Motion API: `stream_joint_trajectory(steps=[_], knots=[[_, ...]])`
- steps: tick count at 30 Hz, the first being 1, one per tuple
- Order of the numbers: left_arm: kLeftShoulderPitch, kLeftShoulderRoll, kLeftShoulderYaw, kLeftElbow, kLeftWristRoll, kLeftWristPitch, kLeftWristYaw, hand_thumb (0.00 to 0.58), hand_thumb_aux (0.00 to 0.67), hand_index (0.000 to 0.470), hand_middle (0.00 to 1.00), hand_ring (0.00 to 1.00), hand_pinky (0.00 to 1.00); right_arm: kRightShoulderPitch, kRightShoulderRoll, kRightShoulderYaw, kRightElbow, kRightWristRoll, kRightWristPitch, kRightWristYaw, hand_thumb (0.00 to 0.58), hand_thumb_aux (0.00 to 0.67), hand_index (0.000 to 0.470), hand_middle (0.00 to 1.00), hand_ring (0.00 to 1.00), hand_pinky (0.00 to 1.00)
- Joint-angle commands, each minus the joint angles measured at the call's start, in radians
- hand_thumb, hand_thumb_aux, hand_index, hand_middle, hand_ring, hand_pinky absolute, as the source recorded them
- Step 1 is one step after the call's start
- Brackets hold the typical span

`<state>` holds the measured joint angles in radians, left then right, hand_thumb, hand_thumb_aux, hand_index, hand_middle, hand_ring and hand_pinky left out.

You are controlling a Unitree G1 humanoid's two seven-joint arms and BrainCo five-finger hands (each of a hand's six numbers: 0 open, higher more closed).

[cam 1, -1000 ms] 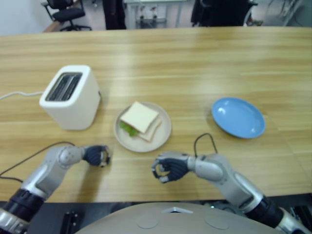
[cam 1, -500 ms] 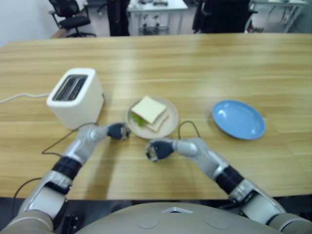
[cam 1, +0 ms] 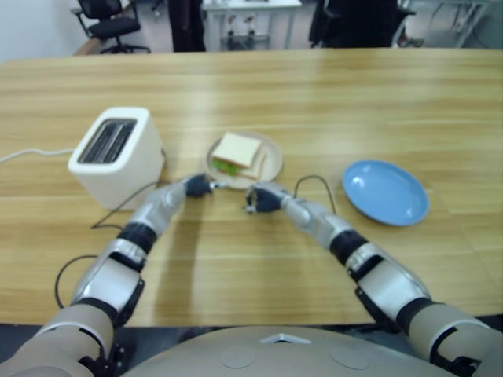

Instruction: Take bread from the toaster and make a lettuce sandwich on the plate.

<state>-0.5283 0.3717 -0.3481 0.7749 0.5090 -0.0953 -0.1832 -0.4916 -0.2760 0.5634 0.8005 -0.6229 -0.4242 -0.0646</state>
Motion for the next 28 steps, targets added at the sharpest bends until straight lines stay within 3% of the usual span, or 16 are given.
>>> stream_joint_trajectory(steps=[1,5,9,17,28], knots=[[0.142,0.014,0.096,-0.229,-0.113,-0.02,-0.004,0.0,0.0,0.0,0.0,0.0,0.0,0.203,-0.064,-0.093,-0.309,0.1,-0.022,0.02,0.0,0.0,0.0,0.0,0.0,0.0],[0.298,-0.019,0.17,-0.458,-0.225,-0.094,0.006,0.0,0.0,0.0,0.0,0.0,0.0,0.342,-0.031,-0.224,-0.481,0.321,-0.025,0.068,0.0,0.0,0.0,0.0,0.0,0.0],[0.352,-0.106,0.246,-0.482,-0.349,-0.163,0.042,0.0,0.0,0.0,0.0,0.0,0.0,0.383,0.049,-0.36,-0.518,0.516,-0.042,0.066,0.0,0.0,0.0,0.0,0.0,0.0],[0.256,-0.245,0.394,-0.264,-0.515,-0.306,0.111,0.0,0.0,0.0,0.0,0.0,0.0,0.278,0.182,-0.573,-0.391,0.782,-0.046,0.117,0.0,0.0,0.0,0.0,0.0,0.0],[0.138,-0.264,0.424,-0.091,-0.541,-0.385,0.103,0.0,0.0,0.0,0.0,0.0,0.0,0.195,0.206,-0.65,-0.191,0.775,-0.12,0.151,0.0,0.0,0.0,0.0,0.0,0.0]])
